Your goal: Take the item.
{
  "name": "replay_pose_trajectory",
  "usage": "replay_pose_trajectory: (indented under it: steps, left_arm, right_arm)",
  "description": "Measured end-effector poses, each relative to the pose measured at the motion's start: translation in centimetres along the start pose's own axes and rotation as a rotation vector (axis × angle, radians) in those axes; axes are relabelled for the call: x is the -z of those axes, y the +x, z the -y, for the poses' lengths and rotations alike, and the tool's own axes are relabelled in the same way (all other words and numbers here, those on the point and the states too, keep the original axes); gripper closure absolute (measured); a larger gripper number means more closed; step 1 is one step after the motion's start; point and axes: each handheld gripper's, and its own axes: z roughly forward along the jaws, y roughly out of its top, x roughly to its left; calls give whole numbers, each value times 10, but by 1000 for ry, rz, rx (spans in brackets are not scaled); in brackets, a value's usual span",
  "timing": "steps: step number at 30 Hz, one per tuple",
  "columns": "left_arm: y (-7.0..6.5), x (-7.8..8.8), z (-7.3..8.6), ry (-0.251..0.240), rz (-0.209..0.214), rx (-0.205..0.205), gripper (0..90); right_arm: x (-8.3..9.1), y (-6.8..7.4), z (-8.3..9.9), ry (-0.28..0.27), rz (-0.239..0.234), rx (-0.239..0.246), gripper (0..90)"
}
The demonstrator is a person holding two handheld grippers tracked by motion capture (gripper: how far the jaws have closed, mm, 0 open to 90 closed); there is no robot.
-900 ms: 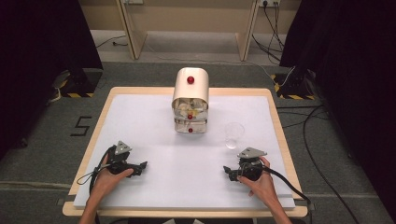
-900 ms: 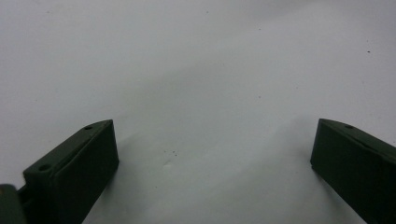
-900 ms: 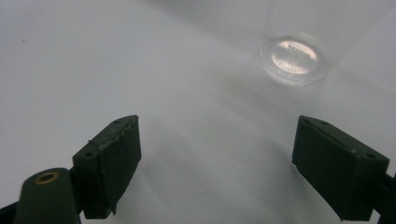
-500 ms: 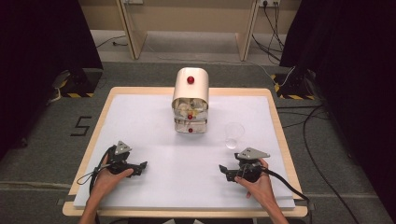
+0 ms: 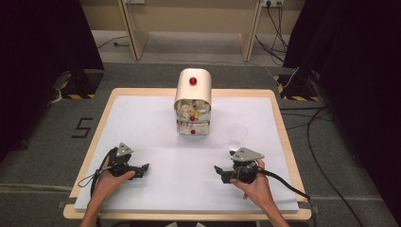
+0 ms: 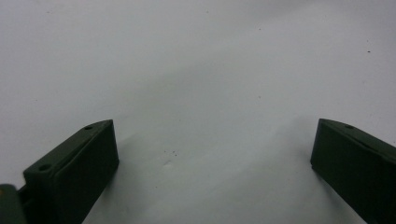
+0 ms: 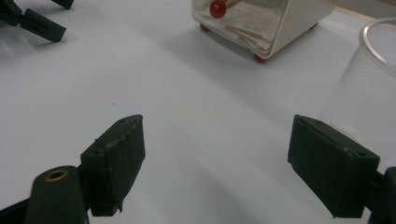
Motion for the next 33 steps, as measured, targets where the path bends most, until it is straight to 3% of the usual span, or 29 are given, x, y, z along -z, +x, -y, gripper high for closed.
replay_pose_trajectory:
  steps: [18, 26, 33]
  left_arm:
    - [0, 0, 0, 0, 1, 0, 0]
    - [0, 0, 0, -1, 2, 1, 0]
    - [0, 0, 0, 0, 2, -2, 0]
  right_arm:
    - [-13, 8, -66, -104, -11, 80, 237]
    - [-26, 6, -94, -144, -14, 86, 242]
    - [-34, 9, -106, -158, -23, 80, 247]
